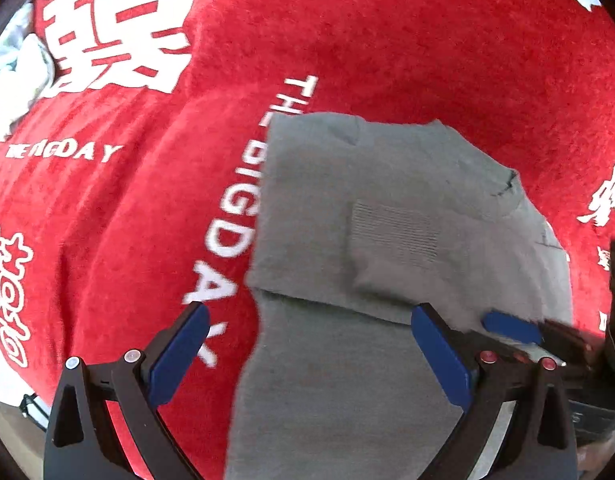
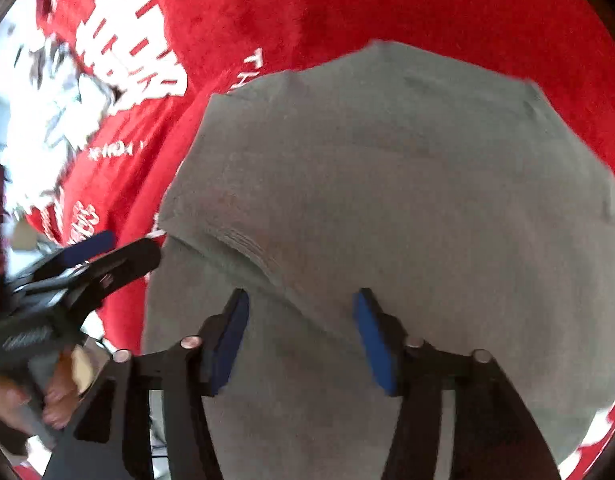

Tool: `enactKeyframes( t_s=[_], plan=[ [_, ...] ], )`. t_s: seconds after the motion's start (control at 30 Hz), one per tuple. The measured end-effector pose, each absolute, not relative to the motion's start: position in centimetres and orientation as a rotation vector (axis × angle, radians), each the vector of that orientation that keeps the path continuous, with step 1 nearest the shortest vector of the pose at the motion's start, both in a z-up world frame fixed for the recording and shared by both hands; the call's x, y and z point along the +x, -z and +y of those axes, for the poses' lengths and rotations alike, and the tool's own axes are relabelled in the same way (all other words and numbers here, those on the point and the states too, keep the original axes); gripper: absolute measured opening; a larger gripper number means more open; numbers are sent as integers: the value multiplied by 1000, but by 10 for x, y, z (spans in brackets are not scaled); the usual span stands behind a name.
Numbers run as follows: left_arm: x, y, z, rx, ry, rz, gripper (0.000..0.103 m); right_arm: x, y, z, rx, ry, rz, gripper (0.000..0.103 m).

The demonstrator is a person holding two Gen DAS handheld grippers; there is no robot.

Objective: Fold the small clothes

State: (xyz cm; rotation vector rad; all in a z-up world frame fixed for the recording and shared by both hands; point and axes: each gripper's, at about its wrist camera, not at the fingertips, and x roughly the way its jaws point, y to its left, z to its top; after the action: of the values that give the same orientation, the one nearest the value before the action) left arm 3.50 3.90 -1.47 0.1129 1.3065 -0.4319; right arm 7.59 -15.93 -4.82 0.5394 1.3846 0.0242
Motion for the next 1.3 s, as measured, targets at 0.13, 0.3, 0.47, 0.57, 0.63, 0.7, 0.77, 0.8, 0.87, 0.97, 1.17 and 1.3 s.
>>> enactKeyframes(
  t_s=[0.13, 0.3, 0.47, 0.57, 0.63, 0.7, 0.77, 0.8, 0.87, 0.97, 1.17, 1.3],
  plan=[
    [37, 22, 21, 69, 489, 1339, 102, 15, 48, -218, 768, 137, 1366, 60],
    [42, 34, -2, 47, 524, 1364, 89, -77, 61, -299, 1127, 439, 1242, 60],
    [46, 50, -18, 96, 531, 1416, 27, -111, 72, -341, 1326, 554, 1063, 14],
    [43, 42, -23, 105, 555, 1389, 21, -106, 56, -357, 1237, 556, 1032, 6],
    [41, 38, -28, 128, 567, 1367, 21, -107, 52, -358, 1213, 562, 1007, 6],
    [39, 39, -33, 148, 571, 1362, 21, -117, 57, -362, 1233, 587, 999, 6],
    [37, 43, -36, 182, 552, 1359, 21, -141, 62, -373, 1260, 614, 1021, 7],
    [35, 46, -35, 218, 522, 1355, 21, -146, 70, -373, 1274, 620, 1044, 6],
    [35, 47, -28, 233, 495, 1357, 21, -156, 76, -374, 1319, 577, 1054, 7],
    [36, 38, -14, 257, 454, 1333, 21, -156, 63, -374, 1285, 515, 1137, 20],
    [44, 16, -5, 283, 403, 1278, 21, -157, 12, -401, 1150, 500, 1000, 59],
    [41, 19, -24, 298, 426, 1280, 22, -130, 45, -440, 1157, 565, 1056, 57]
  ],
)
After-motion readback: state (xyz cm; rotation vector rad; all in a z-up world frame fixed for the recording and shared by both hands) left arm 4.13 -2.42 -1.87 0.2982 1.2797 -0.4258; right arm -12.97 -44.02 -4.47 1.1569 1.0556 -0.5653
